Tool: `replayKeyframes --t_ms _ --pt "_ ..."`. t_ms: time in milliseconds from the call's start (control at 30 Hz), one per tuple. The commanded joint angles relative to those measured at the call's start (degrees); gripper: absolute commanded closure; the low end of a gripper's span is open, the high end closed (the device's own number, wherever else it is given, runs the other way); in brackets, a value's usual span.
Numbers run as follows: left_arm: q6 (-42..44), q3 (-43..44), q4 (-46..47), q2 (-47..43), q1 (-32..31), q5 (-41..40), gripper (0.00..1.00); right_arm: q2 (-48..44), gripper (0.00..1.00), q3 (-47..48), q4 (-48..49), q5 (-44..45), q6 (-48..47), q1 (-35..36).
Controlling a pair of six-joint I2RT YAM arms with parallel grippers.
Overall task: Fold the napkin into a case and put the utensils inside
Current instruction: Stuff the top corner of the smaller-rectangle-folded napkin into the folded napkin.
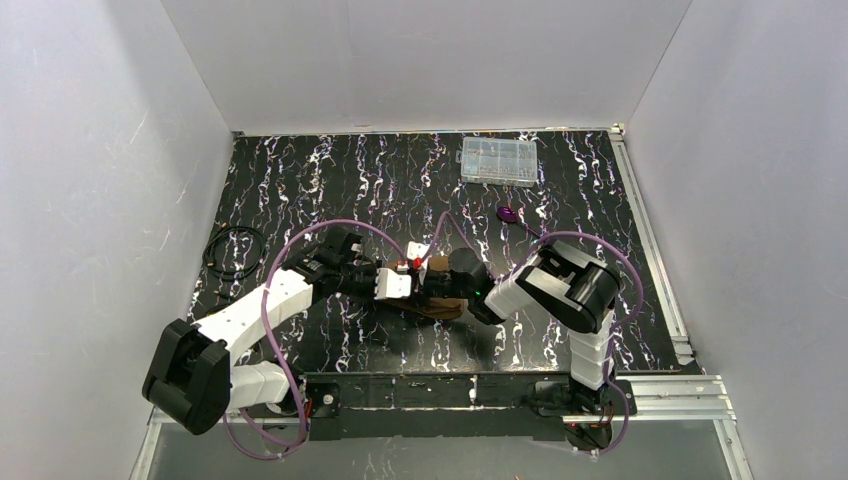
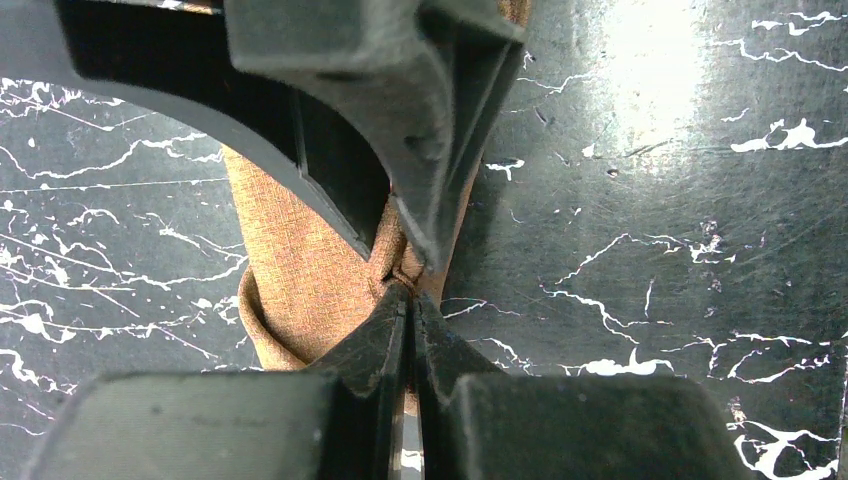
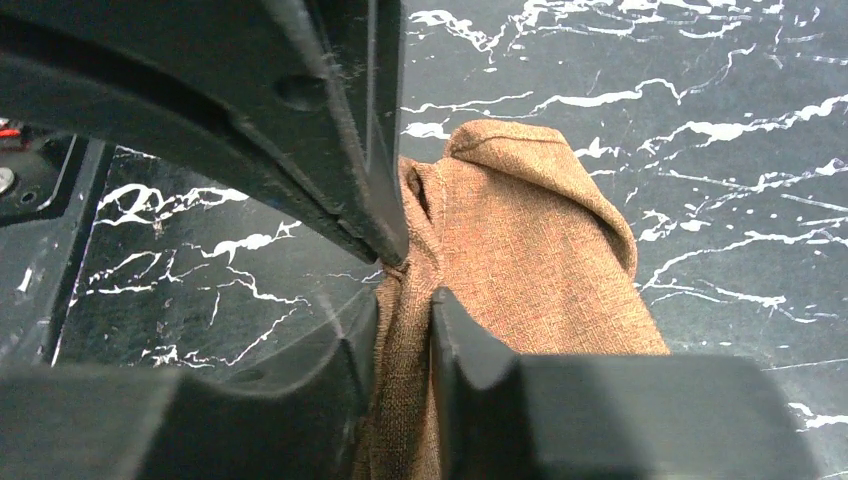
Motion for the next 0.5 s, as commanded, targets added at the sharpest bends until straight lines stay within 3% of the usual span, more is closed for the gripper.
replayKeyframes --t_ms 0,200,233,300,467 --pt "-1.0 1.3 -1.9 -1.6 0.4 2.0 1.0 1.3 0.75 3.0 0.0 0.4 -1.8 0.1" --pt "-1.0 1.3 -2.1 -2.0 0.7 1.7 1.0 0.7 0.94 2.8 0.3 0.5 -1.1 0.1" --pt "-1.7 1.5 -2.0 -2.1 0.7 1.4 0.92 0.5 0.98 3.0 0.3 0.1 -0.7 -0.1" --pt "-3.1 1.8 -1.7 -3.0 1.0 0.7 0.66 0.7 0.99 3.1 0.5 -1.1 0.2 -0.1" --pt "-3.9 2.5 -5.7 -7.0 3.3 2.4 0.48 1.1 0.99 2.9 1.6 -3.0 3.5 -0.9"
